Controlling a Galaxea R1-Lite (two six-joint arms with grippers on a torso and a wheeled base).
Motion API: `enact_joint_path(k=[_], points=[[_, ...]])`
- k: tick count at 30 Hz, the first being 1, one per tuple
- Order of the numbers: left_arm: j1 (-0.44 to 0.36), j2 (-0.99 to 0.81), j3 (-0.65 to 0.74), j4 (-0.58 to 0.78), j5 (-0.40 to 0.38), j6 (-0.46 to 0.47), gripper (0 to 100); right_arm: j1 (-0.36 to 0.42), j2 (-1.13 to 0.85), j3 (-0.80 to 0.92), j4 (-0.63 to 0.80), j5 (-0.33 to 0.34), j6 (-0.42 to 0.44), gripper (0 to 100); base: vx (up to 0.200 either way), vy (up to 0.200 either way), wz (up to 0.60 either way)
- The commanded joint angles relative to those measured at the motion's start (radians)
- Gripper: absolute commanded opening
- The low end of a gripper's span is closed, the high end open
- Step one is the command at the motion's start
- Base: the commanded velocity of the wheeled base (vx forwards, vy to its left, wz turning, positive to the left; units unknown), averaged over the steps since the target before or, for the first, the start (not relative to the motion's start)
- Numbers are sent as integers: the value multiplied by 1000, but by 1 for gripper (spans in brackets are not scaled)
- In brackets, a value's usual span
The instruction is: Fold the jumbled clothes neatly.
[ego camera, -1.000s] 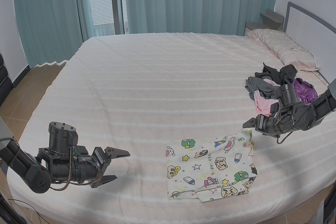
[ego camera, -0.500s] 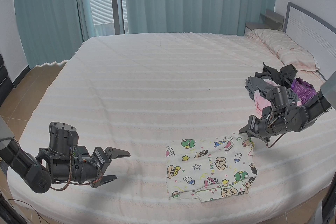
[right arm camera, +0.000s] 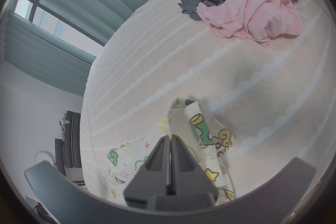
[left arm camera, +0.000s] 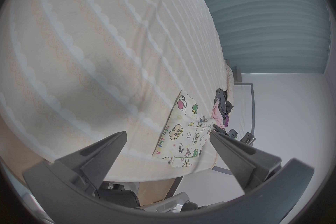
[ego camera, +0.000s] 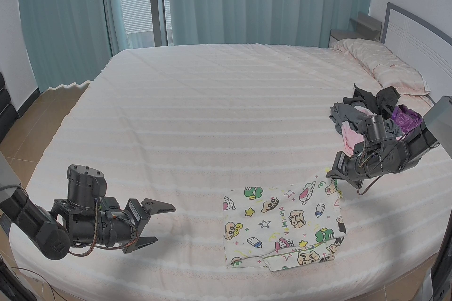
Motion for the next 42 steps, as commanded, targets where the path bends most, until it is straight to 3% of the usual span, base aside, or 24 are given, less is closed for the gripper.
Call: enact_joint_path(k=[1, 2, 7, 14, 18, 24, 42], points=[[-2, 6, 0, 0, 0, 1, 100, -10, 10, 9, 0, -3, -2, 0, 0, 0, 0], [-2, 6, 0, 0, 0, -1, 100, -10, 10, 8, 0, -3, 0, 100, 0, 0, 0], [-2, 6, 0, 0, 0, 1, 100, -21, -12, 20, 0, -4, 1, 100, 0, 0, 0], [-3, 6, 0, 0, 0, -1, 100, -25, -140, 181, -1, 5, -13, 100, 0, 0, 0], [-3, 4, 2, 0, 0, -1, 100, 21, -240, 385, -54, 61, -71, 100, 0, 0, 0], [-6, 4, 2, 0, 0, -1, 100, 74, -225, 505, -153, 69, -102, 100, 0, 0, 0], [-6, 3, 0, -2, 0, -1, 100, 81, -168, 517, -167, 58, -134, 100, 0, 0, 0]])
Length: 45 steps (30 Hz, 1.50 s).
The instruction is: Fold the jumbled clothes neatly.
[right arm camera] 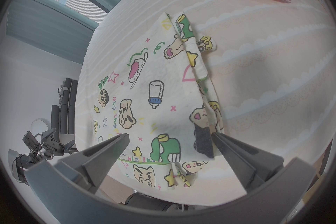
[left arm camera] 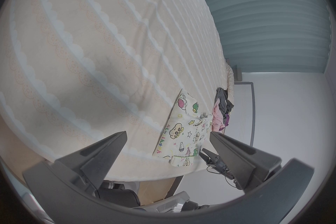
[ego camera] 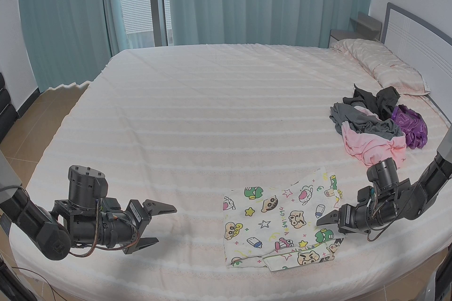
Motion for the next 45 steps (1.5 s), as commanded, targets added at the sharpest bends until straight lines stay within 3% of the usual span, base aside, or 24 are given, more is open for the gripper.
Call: enact_joint_path(k=[1, 8, 9, 28, 32, 36, 45], points=[[0, -1, 0, 0, 0, 0, 100, -9, 1, 2, 0, -1, -6, 100, 0, 0, 0], [0, 0, 0, 0, 0, 0, 100, -15, 15, 16, -1, -1, -26, 100, 0, 0, 0], [0, 0, 0, -2, 0, 0, 100, -15, 26, 14, -1, -1, -26, 0, 0, 0, 0], [0, -1, 1, 0, 1, 0, 100, -23, -117, 91, 20, -4, -38, 0, 0, 0, 0], [0, -3, 1, 0, 1, 0, 100, -24, -178, 98, 81, -4, -44, 0, 0, 0, 0], [0, -4, 1, 0, 1, 0, 100, -33, -223, 100, 155, -2, -77, 0, 0, 0, 0], [0, -4, 1, 0, 1, 0, 100, -99, -224, 126, 178, -2, -144, 0, 0, 0, 0]])
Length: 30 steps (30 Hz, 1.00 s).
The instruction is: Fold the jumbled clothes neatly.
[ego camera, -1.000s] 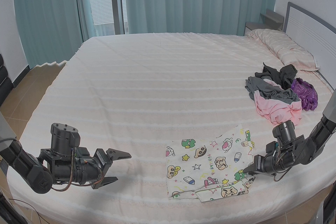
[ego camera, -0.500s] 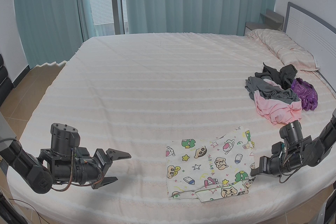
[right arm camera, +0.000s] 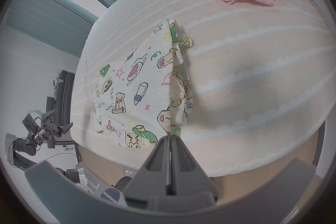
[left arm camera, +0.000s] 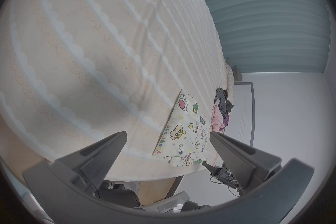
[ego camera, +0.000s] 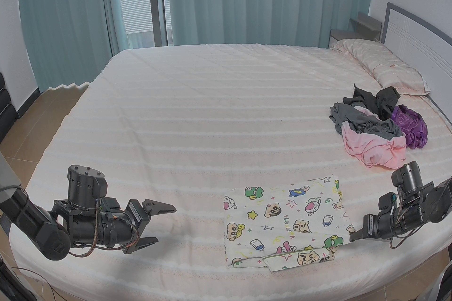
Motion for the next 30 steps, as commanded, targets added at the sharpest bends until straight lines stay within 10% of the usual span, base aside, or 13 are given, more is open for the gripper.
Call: enact_joint_path(k=[1, 30], points=[[0, 0, 0, 0, 0, -1, 100, -24, -2, 19, 0, 2, -20, 0, 0, 0, 0], [-2, 1, -2, 0, 0, -1, 100, -28, 51, 27, 78, -47, -80, 0, 0, 0, 0]])
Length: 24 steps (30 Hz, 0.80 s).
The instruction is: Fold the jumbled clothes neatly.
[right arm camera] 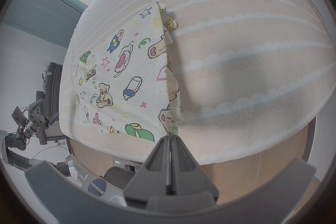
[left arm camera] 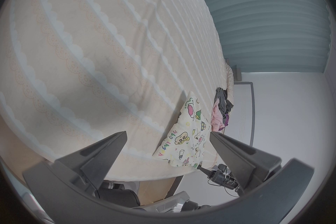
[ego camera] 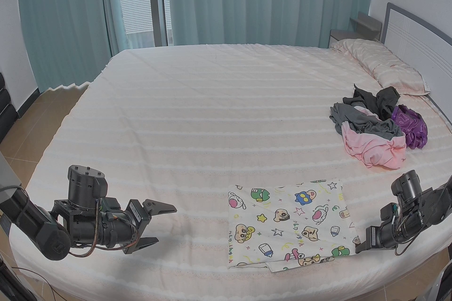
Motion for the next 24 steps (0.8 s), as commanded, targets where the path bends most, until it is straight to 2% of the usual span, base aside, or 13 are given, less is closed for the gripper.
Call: enact_joint_path(k=[1, 2, 3, 10, 14, 20, 24], points=[[0, 3, -1, 0, 0, 0, 100, 6, 30, -5, -2, 1, 0, 0, 0, 0, 0], [0, 3, -1, 0, 0, 0, 100, 12, 33, -5, -2, 0, 0, 0, 0, 0, 0], [0, 3, -1, 0, 0, 0, 100, 12, 32, -4, -2, -2, 0, 100, 0, 0, 0], [0, 3, -1, 0, 0, 0, 100, -2, -21, -62, -9, 5, 14, 100, 0, 0, 0], [0, 4, -1, 0, 0, 0, 100, -10, -5, -155, -11, 5, 32, 100, 0, 0, 0], [0, 6, -1, -2, -1, 0, 100, 0, 148, -372, -22, 0, 154, 100, 0, 0, 0], [0, 6, 1, 0, 0, 0, 100, 4, 239, -445, -60, -3, 193, 100, 0, 0, 0]])
